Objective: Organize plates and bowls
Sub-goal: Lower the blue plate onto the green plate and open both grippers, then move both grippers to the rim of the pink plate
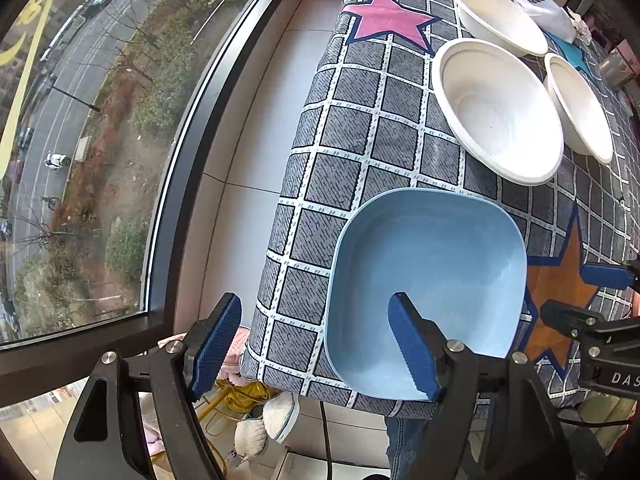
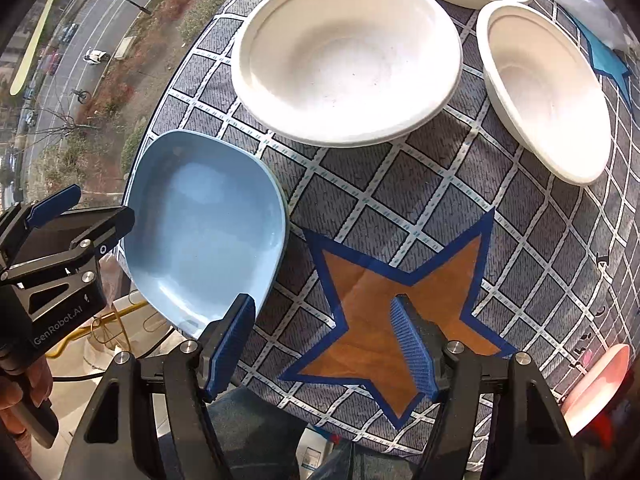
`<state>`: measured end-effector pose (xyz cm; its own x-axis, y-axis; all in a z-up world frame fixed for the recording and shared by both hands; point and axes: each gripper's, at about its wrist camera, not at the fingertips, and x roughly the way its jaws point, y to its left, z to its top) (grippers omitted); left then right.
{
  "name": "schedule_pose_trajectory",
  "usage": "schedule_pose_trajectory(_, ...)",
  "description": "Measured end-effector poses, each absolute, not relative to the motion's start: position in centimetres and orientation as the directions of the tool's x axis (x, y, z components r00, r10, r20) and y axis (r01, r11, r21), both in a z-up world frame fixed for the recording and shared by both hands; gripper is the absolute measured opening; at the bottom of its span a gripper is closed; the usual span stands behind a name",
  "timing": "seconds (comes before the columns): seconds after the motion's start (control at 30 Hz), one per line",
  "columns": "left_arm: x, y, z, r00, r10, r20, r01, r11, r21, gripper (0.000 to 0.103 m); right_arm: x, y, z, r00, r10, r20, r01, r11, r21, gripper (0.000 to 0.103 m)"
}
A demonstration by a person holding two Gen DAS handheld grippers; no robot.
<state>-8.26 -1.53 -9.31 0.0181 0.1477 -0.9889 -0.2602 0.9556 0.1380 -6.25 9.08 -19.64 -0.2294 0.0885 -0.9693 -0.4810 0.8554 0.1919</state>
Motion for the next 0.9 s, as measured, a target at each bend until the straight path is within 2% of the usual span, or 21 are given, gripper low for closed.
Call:
schedule_pose_trajectory(0.17,-8.1,-2.3,-9.4,0.002,0.135,-0.991,-0.257,0.958,0.130,0.079,-6.2,5.9,-20.3,-0.256,0.096,-0.962,-0.352,0.918,0.185,0.071)
schedule_pose_trajectory(0.33,-6.8,-5.8,-8.0,0.006,0.107,-0.994,-0.196,0.975,0.104,0.079,-7.0,2.9,-20.6,-0.264,0.093,-0.960,-0.300,0.938,0.173,0.071)
schedule_pose_trajectory(0.53,-5.1,-10.8,-7.4,0.011,0.076,-0.997,-0.056,0.996,0.075,0.080,-8.0,-0.8,-20.7,-0.258,0.100,-0.961,-0.222,0.962,0.160,0.071)
schedule_pose_trajectory(0.9,-2.4,-21.0,-7.7,-0.003,0.042,-0.999,0.236,0.971,0.040,0.080,-8.5,-12.4,-19.7,-0.195,0.172,-0.966,0.078,0.984,0.159,0.071)
